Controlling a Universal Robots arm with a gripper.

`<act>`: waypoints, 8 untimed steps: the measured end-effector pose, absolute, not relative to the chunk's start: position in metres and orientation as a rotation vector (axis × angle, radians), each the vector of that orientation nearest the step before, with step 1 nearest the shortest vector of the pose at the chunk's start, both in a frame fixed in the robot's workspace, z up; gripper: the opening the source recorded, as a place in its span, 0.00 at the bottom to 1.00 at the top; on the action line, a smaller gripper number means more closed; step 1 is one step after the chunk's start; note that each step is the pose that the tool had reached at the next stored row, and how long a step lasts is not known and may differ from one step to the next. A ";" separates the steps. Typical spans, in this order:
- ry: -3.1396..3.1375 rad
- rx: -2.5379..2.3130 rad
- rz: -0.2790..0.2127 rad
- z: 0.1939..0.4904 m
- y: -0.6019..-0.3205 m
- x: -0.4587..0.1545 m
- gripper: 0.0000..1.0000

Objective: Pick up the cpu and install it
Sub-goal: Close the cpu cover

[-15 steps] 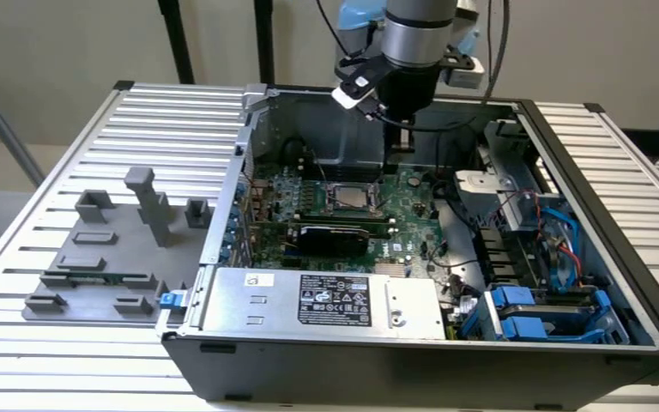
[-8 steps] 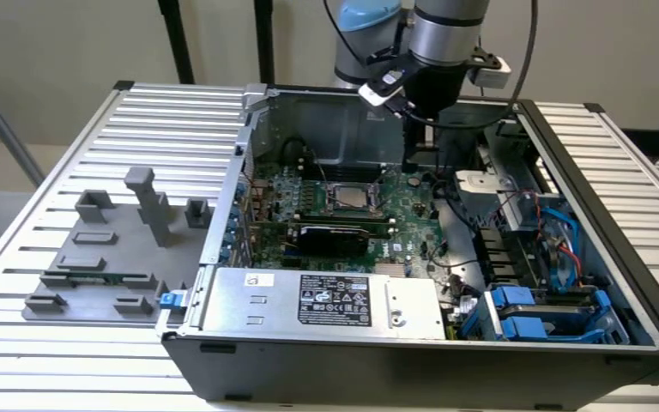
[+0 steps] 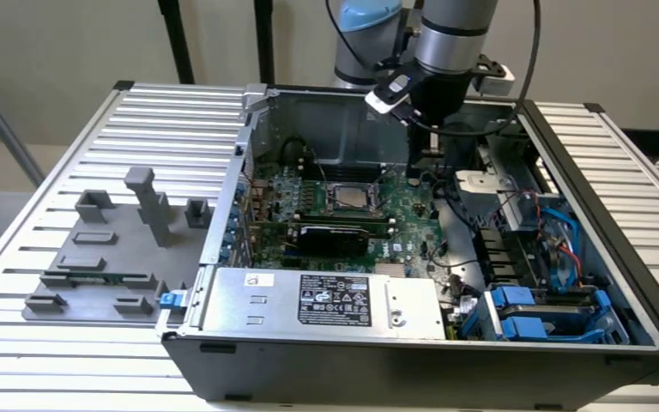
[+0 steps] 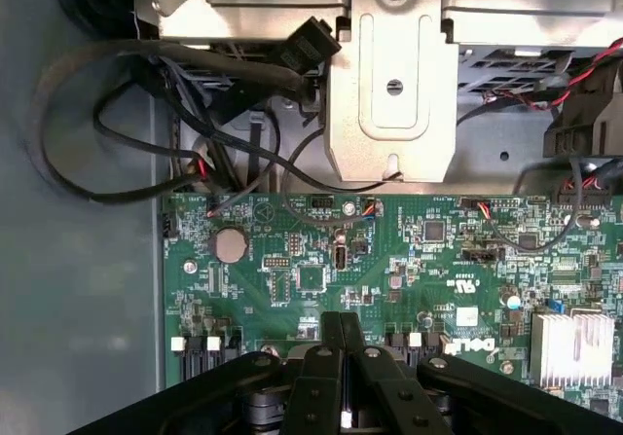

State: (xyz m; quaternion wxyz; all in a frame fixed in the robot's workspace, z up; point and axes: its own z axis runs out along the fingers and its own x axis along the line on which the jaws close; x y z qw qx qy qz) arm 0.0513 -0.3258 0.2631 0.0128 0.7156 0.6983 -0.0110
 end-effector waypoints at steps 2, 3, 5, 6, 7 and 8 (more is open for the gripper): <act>2.176 2.230 -0.034 0.259 -0.326 0.051 0.11; 2.176 2.230 -0.034 0.258 -0.326 0.051 0.11; 2.177 2.230 -0.036 0.255 -0.326 0.050 0.11; 2.178 2.232 -0.039 0.255 -0.326 0.049 0.11; 2.182 2.235 -0.047 0.255 -0.326 0.049 0.11; 2.187 2.240 -0.059 0.254 -0.326 0.048 0.11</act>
